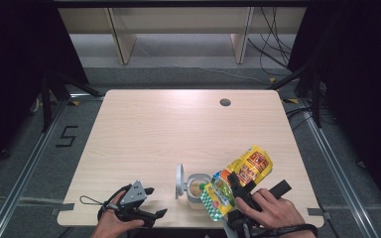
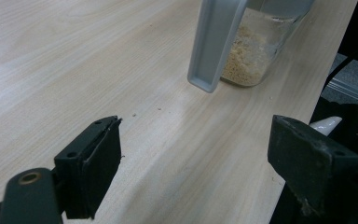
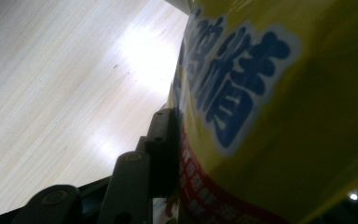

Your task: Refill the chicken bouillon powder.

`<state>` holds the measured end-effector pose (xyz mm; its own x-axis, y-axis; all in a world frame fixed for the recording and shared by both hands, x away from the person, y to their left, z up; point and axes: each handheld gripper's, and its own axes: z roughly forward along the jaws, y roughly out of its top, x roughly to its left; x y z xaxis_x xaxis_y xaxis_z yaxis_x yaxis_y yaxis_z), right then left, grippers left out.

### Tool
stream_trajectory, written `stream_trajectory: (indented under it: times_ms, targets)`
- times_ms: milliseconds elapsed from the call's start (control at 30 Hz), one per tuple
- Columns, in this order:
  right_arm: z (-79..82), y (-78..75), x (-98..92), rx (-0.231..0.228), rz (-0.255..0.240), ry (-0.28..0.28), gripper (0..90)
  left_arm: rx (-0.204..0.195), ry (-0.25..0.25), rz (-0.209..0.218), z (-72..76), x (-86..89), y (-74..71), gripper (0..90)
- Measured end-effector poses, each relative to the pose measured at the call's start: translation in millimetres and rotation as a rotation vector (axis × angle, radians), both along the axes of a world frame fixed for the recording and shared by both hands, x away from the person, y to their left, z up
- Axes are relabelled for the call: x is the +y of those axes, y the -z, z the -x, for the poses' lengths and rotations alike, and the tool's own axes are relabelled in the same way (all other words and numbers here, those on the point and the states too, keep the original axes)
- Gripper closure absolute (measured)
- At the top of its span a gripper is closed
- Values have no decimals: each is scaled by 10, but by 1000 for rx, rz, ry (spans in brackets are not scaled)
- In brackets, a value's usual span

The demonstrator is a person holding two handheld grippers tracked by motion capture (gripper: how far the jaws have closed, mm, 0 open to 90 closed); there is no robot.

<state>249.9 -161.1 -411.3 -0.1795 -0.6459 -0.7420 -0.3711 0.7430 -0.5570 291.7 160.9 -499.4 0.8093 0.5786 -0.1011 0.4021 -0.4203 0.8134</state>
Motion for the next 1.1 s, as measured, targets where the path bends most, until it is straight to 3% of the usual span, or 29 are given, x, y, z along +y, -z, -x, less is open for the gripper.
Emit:
stream_trajectory:
  times_ms: [67, 333, 467, 533, 633, 700, 733, 767, 800, 833, 867, 900, 933, 1000, 1033, 1067, 1100]
  targets:
    - [-5, -14, 7, -4, 23, -17, 653, -14, 3, 0, -6, -1, 2, 170]
    - [-9, -3, -2, 21, 5, 14, 654, 0, 0, 2, -1, -3, 4, 170]
    - [4, -8, -2, -2, -2, 1, 655, 1, 0, 0, -3, -4, 5, 170]
    - [-4, -20, 10, -4, 28, -12, 655, 2, 0, 2, -1, -5, 5, 170]
    - [4, -6, 2, 0, 6, 1, 654, 2, 0, 0, -2, -5, 6, 170]
    - [-12, -21, 15, 18, 34, -3, 655, 1, 0, -10, -10, 0, 9, 170]
    - [-8, -20, 15, 0, 31, -11, 655, 3, -2, 14, -2, -14, 15, 170]
    - [-11, -25, 20, 16, 40, -3, 655, 0, -7, 8, 2, -14, 12, 170]
    - [-5, -22, 22, -4, 43, -11, 655, 1, -3, 22, -3, -20, 23, 170]
    - [5, -10, 24, 8, 33, 15, 655, -2, -2, -8, -5, -6, 10, 170]
    - [-3, -23, 37, -22, 64, -17, 655, -1, -2, -8, -4, -6, 10, 170]
    - [9, -8, 32, -19, 43, 1, 655, 1, -3, 0, -2, -11, 11, 170]
    - [11, -10, 39, -1, 49, 14, 655, -1, -2, 0, 0, -9, 9, 170]
    - [17, -11, 42, -8, 51, 14, 656, 0, -4, -3, -5, -6, 10, 170]
    - [17, -14, 42, -8, 52, 15, 656, -1, -4, 23, -5, -18, 23, 170]
    - [20, -15, 36, -28, 46, 4, 656, 2, -3, 16, -1, -15, 16, 170]
    - [9, -31, 42, -32, 72, -16, 656, 2, 1, 0, -1, -5, 5, 170]
